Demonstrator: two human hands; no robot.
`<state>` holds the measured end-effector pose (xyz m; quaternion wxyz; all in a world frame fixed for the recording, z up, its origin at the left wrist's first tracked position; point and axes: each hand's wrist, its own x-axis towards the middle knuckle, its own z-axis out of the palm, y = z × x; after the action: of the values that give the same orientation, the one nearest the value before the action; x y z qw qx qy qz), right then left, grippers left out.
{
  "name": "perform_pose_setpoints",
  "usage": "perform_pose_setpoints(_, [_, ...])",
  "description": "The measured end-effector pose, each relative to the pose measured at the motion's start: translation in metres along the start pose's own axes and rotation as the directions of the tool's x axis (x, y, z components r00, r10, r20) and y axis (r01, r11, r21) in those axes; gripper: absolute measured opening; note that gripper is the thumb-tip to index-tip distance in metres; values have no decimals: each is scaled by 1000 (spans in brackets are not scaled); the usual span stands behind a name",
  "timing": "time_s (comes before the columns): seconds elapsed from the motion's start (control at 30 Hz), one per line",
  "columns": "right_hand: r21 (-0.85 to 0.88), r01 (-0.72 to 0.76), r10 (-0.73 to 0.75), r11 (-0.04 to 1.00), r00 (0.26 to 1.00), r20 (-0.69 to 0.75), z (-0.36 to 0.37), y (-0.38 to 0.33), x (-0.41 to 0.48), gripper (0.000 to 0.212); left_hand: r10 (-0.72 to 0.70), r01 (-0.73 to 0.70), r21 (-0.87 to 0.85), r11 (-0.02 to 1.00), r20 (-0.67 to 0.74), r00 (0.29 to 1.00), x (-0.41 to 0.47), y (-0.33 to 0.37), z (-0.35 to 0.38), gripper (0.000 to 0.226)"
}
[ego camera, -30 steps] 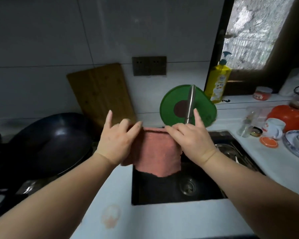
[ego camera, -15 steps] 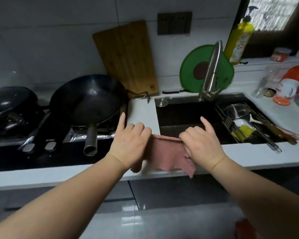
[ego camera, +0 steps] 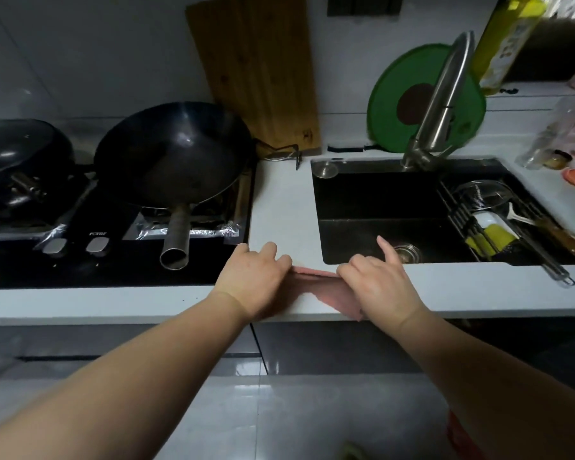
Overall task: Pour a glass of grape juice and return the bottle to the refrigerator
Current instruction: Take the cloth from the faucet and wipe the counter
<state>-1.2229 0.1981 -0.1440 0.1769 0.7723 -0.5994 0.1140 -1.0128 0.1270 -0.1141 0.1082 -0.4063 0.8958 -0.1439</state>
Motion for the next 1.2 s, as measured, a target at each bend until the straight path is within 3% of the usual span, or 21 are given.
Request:
perform_pose_setpoints(0.1, [-18,-12,12,1000,1000,-7,13,2,6,10,22,-23,-3,1000,-154,988,6,3,3,30])
perform_pose_setpoints(0.2, [28,-6,6,1000,1000,-26,32,9,-1,21,48,-69,-51,996,-340,939,3,2,10,29])
perform_pose_setpoints(0.27, [61,31,-25,998,995,-101,39,10,-5,15,61,-78,-40,996,-312,948,-4,1,16,9])
perform_pose_setpoints(0.37, [99,91,-71,991,979,-190,43,11,-5,15,17,-27,-30,999,-277,961,-9,-1,17,25])
perform_pose_setpoints(0.43, [104,124,-102,987,976,-195,45,12,-4,10,-19,8,-34,999,-333,943,-11,-5,19,20])
perform_pose_setpoints(0.6, [29,196,-192,980,975,-109,56,15,-1,12,-5,0,-12,1000,-388,922,-14,-6,40,6])
perform_pose_setpoints(0.73, [-33,138,-140,990,989,-53,74,13,11,13,-28,37,19,999,-361,932,4,-4,61,8])
perform_pose_setpoints(0.93, [-162,-18,17,987,1000,-7,92,6,47,30,-223,234,-15,972,-369,902,48,7,89,38])
perform_pose_setpoints(1.07, [-78,38,-33,996,997,71,114,-17,31,22,-241,210,-119,970,-398,885,49,40,124,46])
perform_pose_setpoints(1.2, [83,-7,-16,997,961,275,128,-29,6,34,-403,347,-227,910,-287,869,44,44,132,34])
